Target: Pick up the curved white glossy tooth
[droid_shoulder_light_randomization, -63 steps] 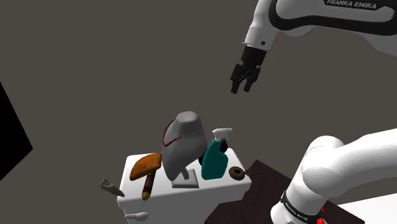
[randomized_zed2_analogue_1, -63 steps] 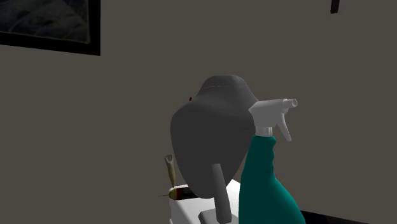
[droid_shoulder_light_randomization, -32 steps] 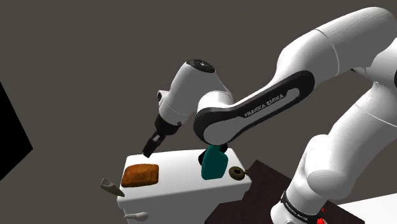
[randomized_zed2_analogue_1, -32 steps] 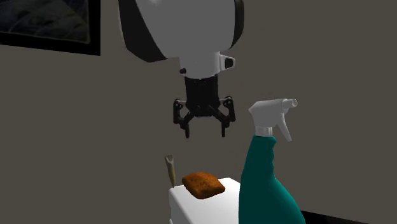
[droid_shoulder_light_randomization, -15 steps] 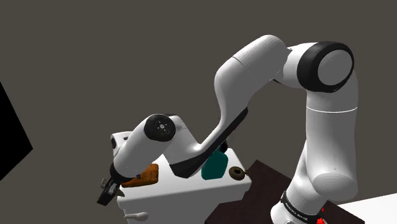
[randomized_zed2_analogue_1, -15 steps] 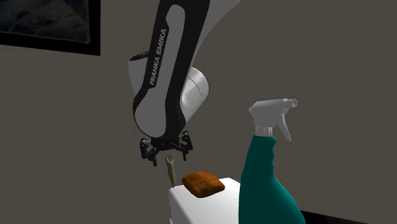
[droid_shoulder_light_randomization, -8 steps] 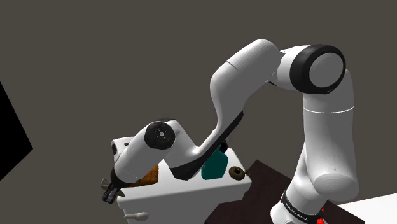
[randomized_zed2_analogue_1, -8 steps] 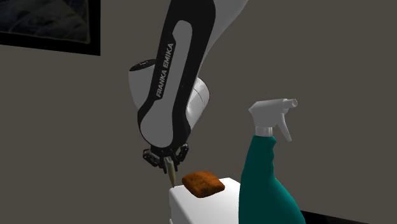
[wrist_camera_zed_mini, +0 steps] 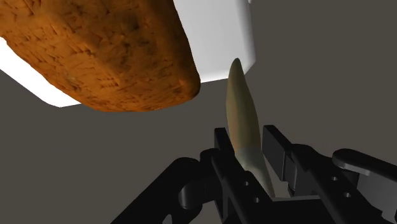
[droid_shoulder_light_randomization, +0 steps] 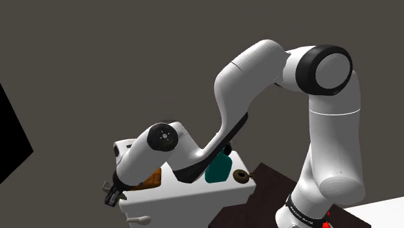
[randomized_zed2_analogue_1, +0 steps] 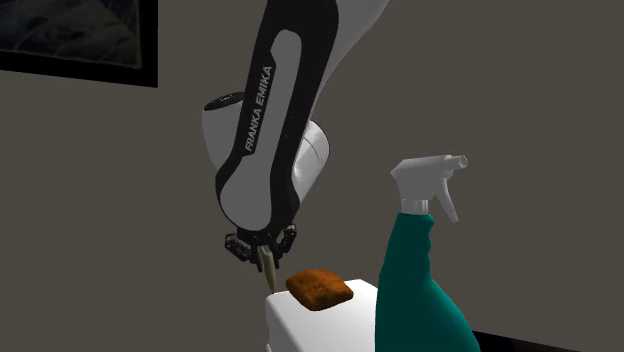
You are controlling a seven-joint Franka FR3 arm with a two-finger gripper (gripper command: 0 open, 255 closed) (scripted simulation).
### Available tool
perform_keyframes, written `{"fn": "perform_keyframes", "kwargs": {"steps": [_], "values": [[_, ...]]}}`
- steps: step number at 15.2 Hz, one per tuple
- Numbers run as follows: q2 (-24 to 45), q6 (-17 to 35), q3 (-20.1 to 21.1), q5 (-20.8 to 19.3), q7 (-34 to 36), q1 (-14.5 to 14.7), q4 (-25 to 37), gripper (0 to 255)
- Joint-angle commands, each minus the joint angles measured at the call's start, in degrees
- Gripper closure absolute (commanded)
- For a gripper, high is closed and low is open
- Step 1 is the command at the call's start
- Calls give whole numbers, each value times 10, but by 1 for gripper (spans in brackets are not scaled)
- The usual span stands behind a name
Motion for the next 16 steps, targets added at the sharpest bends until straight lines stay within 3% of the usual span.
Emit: {"fn": "perform_keyframes", "kwargs": {"steps": [1, 14, 16], "values": [[-10, -3, 8, 19, -16, -6, -3, 255], [-81, -39, 72, 172, -150, -56, -8, 255], [-82, -39, 72, 174, -152, -57, -8, 255]]}}
